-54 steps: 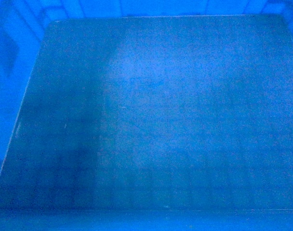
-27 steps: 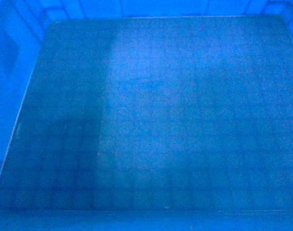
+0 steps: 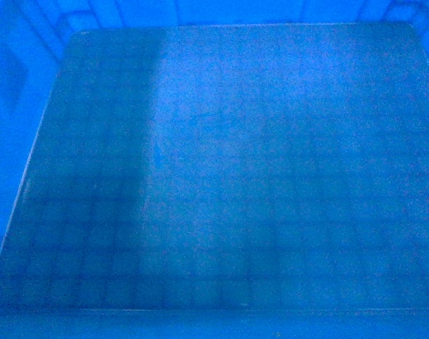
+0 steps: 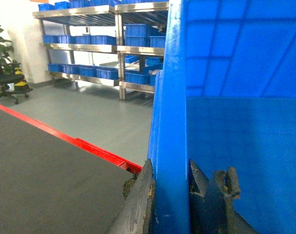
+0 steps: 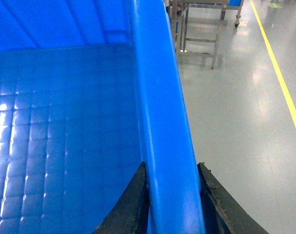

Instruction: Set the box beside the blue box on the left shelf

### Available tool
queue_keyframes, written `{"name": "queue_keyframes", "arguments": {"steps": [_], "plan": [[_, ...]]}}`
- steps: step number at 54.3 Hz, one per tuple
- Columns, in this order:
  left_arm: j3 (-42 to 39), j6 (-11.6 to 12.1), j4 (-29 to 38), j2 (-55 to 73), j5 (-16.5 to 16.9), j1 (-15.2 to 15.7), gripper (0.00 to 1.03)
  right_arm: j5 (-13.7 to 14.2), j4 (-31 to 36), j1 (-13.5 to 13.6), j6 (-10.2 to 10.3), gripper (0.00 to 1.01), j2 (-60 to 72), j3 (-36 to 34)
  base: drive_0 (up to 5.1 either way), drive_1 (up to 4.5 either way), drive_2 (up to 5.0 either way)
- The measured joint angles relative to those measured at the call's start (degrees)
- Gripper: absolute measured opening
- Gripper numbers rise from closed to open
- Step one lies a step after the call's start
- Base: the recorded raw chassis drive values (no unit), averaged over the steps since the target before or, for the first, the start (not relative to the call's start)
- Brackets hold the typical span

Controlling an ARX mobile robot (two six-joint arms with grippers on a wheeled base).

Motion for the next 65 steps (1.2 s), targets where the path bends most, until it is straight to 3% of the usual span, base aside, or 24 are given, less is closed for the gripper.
{"name": "queue_keyframes", "arguments": {"steps": [65], "plan": [[0.00, 0.00, 0.02, 0.00, 0.02, 0.00, 0.13, 0.02, 0.00, 0.00, 0.02, 0.20, 0.00, 0.00, -1.5, -1.53, -1.5]]}}
